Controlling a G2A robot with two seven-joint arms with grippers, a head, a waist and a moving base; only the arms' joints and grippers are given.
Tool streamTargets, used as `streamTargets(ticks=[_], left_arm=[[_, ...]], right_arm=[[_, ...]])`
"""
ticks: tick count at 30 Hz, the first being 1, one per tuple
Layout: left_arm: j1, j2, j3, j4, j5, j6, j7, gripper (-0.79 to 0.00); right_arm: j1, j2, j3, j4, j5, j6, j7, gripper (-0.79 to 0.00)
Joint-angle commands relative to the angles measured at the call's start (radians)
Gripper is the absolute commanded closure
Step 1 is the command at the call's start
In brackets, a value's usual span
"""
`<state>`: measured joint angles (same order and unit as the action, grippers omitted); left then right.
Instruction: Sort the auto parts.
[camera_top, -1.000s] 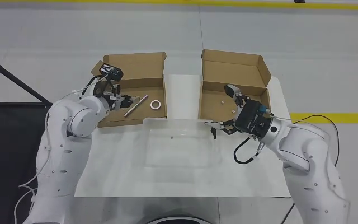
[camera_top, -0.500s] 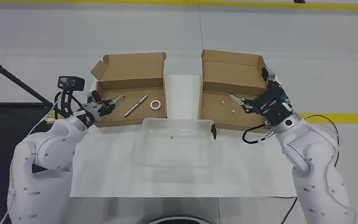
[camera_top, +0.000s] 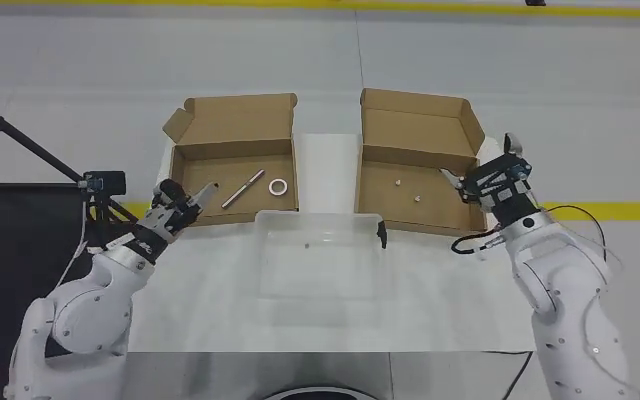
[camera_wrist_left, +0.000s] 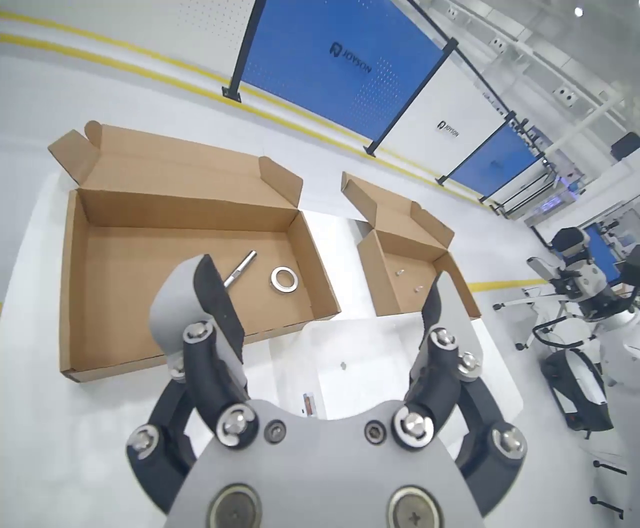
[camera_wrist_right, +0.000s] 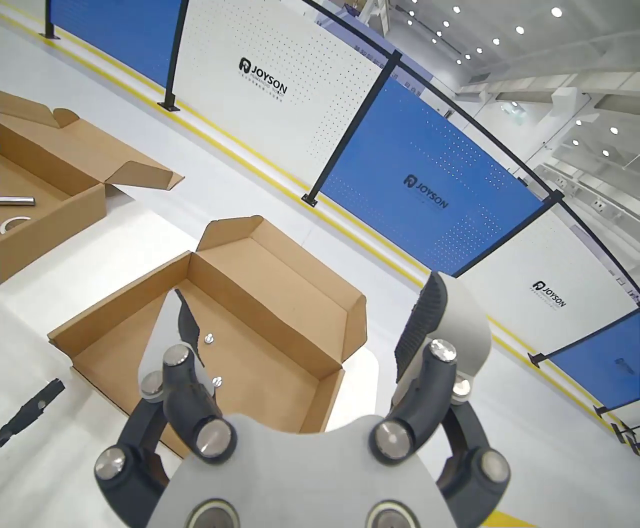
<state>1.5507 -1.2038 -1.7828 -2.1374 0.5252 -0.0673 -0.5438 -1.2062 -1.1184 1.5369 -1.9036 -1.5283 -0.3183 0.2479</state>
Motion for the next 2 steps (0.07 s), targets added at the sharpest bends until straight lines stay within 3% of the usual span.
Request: streamTargets(ticks=[1,2], left_arm=[[-0.001,0.0,0.009,0.005,-0.016,-0.002,-0.001,-0.785],[-0.005,0.001,0.017,0.007,-0.022,-0.002,-0.01,-0.785]], right_arm=[[0.0,0.0,0.0,0.0,0.0,0.0,-0.001,-0.785],[0.0,0.0,0.0,0.0,0.0,0.0,-0.001,-0.785]])
